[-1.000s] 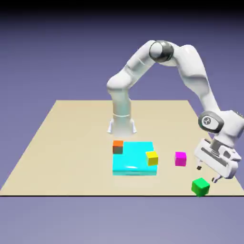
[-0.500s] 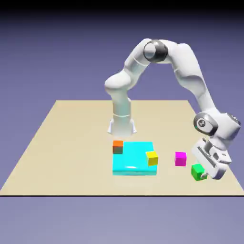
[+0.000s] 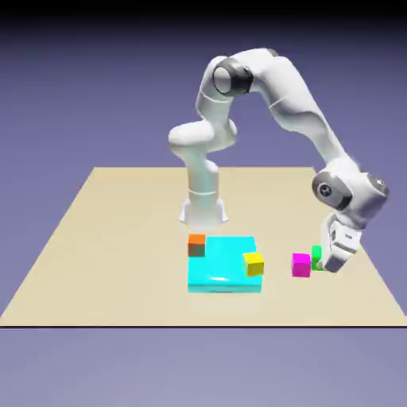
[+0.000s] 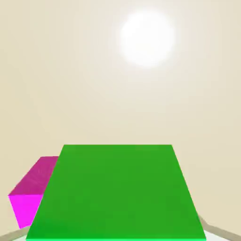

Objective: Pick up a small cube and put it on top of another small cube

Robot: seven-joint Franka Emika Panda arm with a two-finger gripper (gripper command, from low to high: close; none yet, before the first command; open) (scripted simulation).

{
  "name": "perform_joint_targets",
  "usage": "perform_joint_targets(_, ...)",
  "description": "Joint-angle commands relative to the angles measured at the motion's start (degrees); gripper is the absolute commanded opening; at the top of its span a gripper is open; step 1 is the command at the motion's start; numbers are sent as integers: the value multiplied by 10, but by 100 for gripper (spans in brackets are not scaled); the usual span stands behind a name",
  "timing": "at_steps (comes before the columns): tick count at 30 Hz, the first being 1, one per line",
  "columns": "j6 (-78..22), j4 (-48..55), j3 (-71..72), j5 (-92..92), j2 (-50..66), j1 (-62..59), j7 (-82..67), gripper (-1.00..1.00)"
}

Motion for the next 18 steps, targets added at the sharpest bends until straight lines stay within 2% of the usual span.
perform_joint_targets(1,-6,-7,21,-5,-7,-18,22,-100)
perform_joint_targets(8,-47,-58,166,-28,-58,-141,170,-100)
perform_joint_targets(10,-47,-58,166,-28,-58,-141,170,-100)
perform_joint_targets(14,39,-100,132,-82,0,-129,207,-100)
perform_joint_targets(15,39,-100,132,-82,0,-129,207,100)
perform_joint_targets(18,-10,-76,152,-51,-34,-136,186,100)
